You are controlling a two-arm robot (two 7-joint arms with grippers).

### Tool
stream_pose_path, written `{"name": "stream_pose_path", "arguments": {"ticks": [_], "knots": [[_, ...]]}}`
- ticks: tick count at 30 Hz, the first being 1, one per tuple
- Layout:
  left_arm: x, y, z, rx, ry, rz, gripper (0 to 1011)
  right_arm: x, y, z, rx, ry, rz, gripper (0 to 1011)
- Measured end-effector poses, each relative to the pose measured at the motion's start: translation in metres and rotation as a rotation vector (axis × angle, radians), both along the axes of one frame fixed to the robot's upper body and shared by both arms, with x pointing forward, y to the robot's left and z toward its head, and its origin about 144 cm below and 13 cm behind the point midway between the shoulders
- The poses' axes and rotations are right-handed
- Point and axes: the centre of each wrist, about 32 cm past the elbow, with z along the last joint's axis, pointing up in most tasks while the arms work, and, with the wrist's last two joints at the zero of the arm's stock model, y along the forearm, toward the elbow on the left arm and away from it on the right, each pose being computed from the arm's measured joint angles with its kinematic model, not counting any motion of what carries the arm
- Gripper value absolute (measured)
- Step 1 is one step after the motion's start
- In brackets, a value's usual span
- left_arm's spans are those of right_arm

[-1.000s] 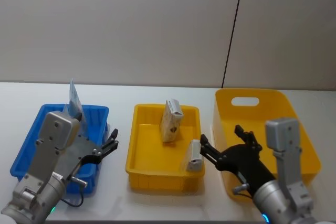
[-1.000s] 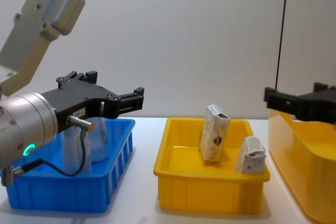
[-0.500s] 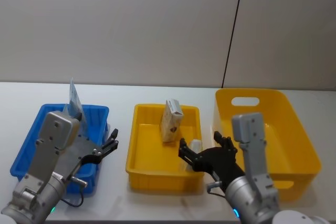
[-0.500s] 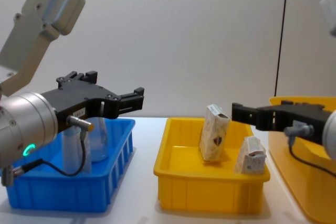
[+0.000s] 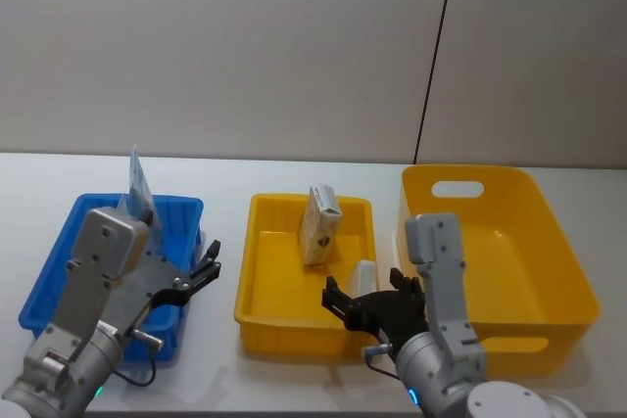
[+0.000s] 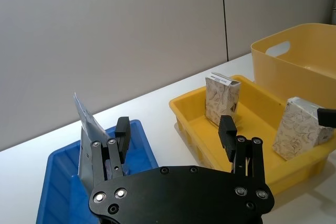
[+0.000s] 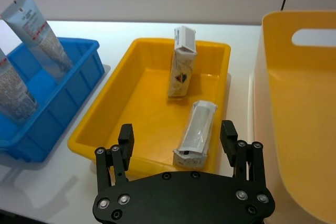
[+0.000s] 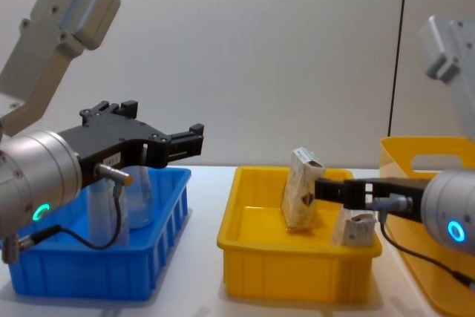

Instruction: Bimanual collaborative sorting of washing and personal care products

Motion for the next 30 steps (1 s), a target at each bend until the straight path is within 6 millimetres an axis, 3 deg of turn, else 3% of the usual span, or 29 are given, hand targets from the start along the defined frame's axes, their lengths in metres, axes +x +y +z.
{"name": "stream_pose_path", "arguments": {"ticks": [30], "knots": [[0.000, 0.000, 0.000, 0.000, 0.000, 0.000, 1001, 0.021, 0.020, -0.001, -0.026, 0.116, -0.086, 1004]]}}
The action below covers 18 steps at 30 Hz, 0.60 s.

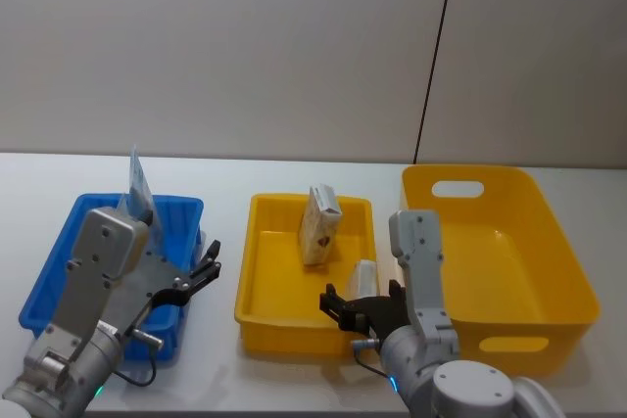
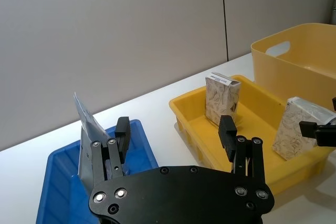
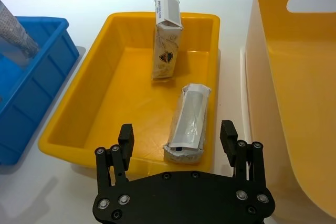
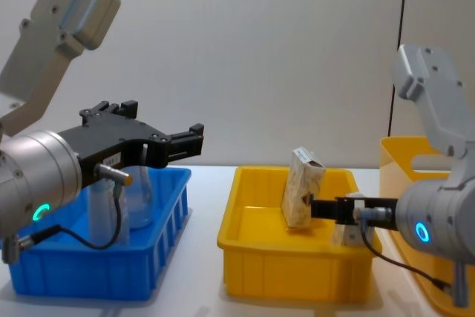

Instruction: Bimanual collaborative sorting of washing and personal care products

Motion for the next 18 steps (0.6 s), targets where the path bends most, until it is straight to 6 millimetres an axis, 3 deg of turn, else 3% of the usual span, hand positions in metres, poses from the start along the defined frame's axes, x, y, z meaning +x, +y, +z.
{"name": "stream_pose_path", "arguments": {"ticks": [18], "knots": [[0.000, 0.000, 0.000, 0.000, 0.000, 0.000, 1001, 0.014, 0.001, -0.003, -0.004, 0.032, -0.013, 1004]]}}
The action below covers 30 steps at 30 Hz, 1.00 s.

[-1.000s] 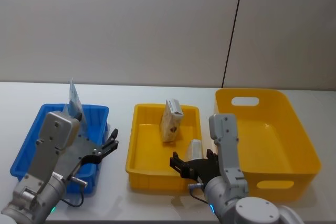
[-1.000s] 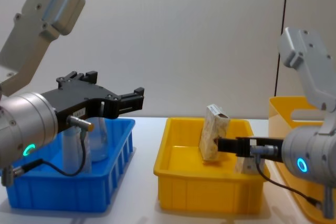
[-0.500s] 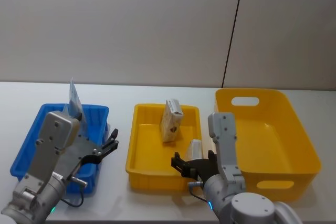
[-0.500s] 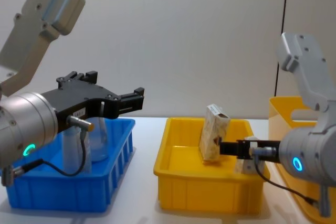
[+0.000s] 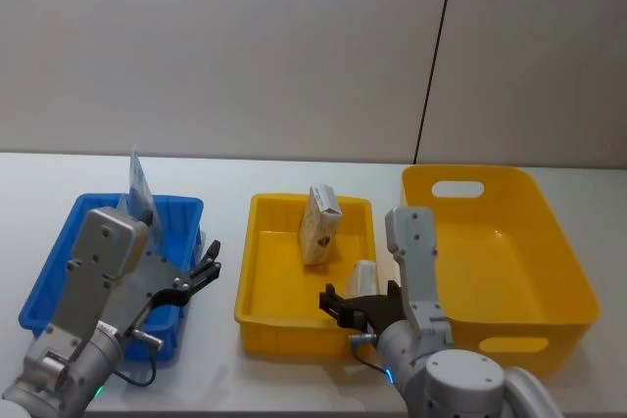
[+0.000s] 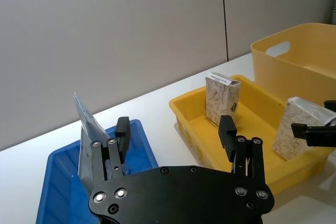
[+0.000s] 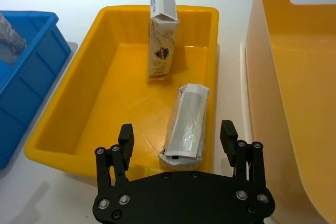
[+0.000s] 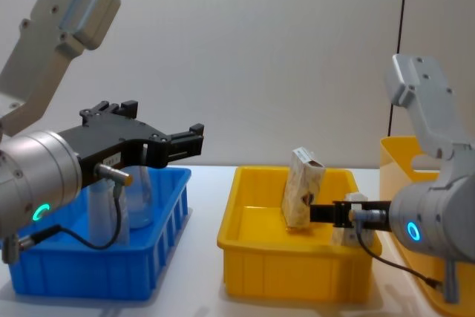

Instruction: Bimanual collaborative sorting of washing and personal care products

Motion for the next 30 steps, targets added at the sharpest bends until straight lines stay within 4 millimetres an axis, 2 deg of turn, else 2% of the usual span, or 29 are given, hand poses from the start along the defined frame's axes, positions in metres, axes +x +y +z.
{"name": "stream_pose_path", "arguments": {"ticks": [11, 19, 20, 24, 30], "knots": [[0.000, 0.000, 0.000, 0.000, 0.000, 0.000, 1001, 0.008, -0.001, -0.002, 0.002, 0.011, -0.007, 978], [0.000, 0.000, 0.000, 0.000, 0.000, 0.000, 1001, 0.012, -0.002, -0.003, 0.004, 0.013, -0.007, 764], [0.000, 0.000, 0.000, 0.000, 0.000, 0.000, 1001, 0.013, -0.002, -0.003, 0.004, 0.013, -0.007, 705], [0.000, 0.000, 0.000, 0.000, 0.000, 0.000, 1001, 0.015, -0.002, -0.003, 0.004, 0.013, -0.007, 611], [0.000, 0.000, 0.000, 0.000, 0.000, 0.000, 1001, 0.017, -0.002, -0.002, 0.005, 0.013, -0.005, 405]]}}
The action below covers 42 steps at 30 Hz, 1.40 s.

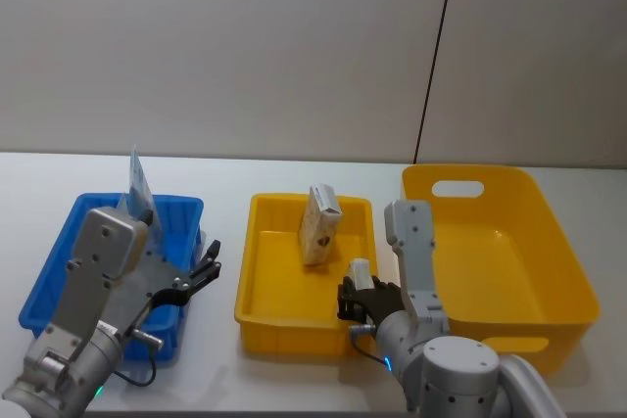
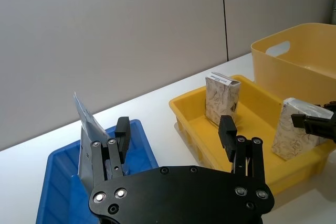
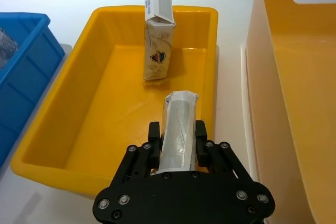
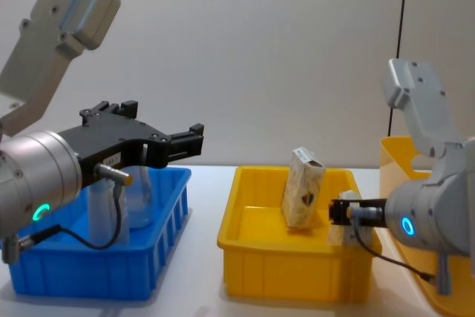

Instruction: Bimanual collaborative sorting of washing and personal care products

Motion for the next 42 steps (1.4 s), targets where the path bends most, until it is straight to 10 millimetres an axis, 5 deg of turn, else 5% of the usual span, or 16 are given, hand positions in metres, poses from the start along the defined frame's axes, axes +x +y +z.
{"name": "stream_pose_path", "arguments": {"ticks": [4, 22, 42], "knots": [[0.0000, 0.0000, 0.0000, 0.000, 0.000, 0.000, 1001, 0.0014, 0.0000, 0.0007, 0.000, -0.004, 0.001, 292], [0.0000, 0.0000, 0.0000, 0.000, 0.000, 0.000, 1001, 0.0032, 0.0000, -0.0005, 0.005, -0.054, 0.011, 95], [0.0000, 0.0000, 0.0000, 0.000, 0.000, 0.000, 1001, 0.0045, 0.0052, 0.0050, 0.010, -0.174, 0.065, 42]]}}
